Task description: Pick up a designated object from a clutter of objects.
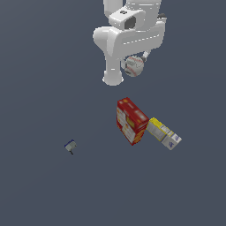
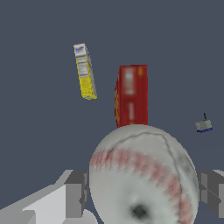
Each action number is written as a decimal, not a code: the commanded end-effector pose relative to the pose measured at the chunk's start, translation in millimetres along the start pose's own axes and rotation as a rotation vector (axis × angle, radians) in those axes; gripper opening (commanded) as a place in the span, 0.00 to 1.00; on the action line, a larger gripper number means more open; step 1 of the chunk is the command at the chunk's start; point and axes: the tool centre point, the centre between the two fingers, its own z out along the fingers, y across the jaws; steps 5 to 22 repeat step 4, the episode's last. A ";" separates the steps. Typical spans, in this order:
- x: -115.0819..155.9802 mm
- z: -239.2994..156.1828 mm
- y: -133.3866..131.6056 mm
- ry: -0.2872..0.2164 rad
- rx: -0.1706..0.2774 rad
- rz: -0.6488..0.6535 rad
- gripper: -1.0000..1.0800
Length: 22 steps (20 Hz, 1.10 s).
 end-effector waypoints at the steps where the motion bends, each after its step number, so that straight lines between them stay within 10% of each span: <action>1: 3.1 -5.0 -2.5 0.001 0.000 0.001 0.00; 22: 4.0 -6.2 -2.9 0.001 0.000 0.001 0.00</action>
